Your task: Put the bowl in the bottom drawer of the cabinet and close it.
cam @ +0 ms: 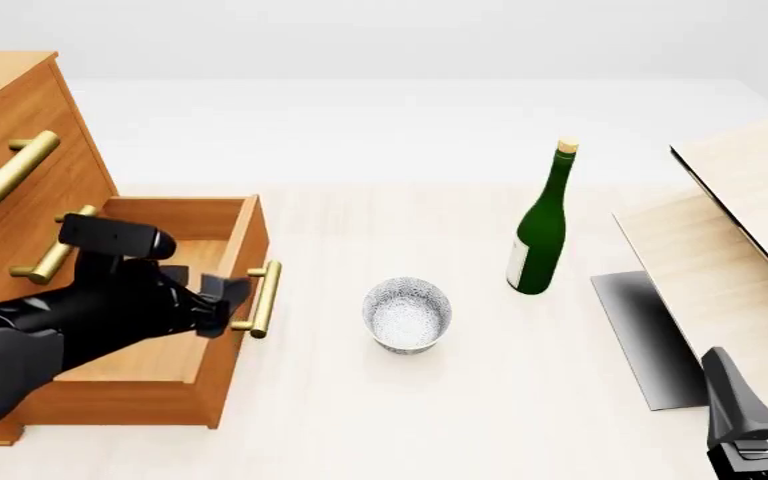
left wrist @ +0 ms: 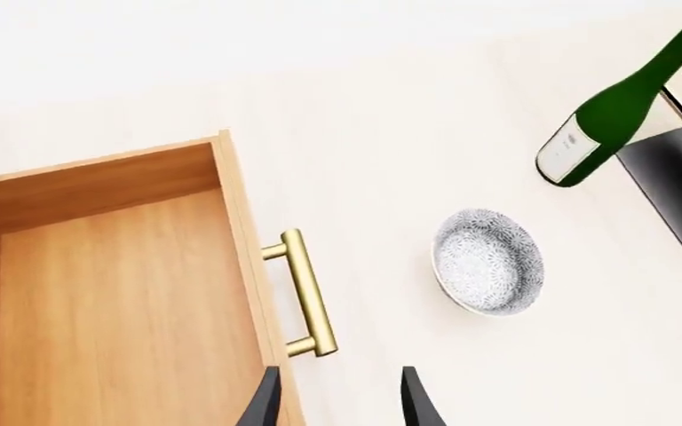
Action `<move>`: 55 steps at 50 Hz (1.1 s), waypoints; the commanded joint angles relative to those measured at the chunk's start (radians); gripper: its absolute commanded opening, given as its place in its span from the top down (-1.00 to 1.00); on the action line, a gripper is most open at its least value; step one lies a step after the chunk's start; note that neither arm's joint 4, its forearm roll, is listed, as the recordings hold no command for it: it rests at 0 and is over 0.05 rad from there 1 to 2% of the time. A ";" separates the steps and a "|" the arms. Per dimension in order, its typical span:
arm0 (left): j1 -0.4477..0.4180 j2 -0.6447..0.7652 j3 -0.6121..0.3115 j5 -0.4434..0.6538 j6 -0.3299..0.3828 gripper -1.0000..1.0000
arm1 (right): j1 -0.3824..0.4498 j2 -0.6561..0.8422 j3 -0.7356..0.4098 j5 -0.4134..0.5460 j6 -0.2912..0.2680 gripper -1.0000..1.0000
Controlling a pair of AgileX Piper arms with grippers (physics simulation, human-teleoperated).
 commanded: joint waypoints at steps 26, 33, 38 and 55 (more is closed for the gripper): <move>-0.112 0.014 -0.058 -0.048 -0.004 -1.00 | 0.000 -0.001 0.000 0.000 0.000 -1.00; -0.139 0.032 -0.064 -0.075 -0.034 -1.00 | 0.000 -0.001 0.000 0.000 0.000 -1.00; -0.150 0.051 -0.068 -0.102 -0.050 -1.00 | 0.000 -0.001 0.000 0.000 0.000 -1.00; -0.193 0.129 -0.117 -0.154 -0.093 -1.00 | 0.000 -0.001 0.000 0.000 0.000 -1.00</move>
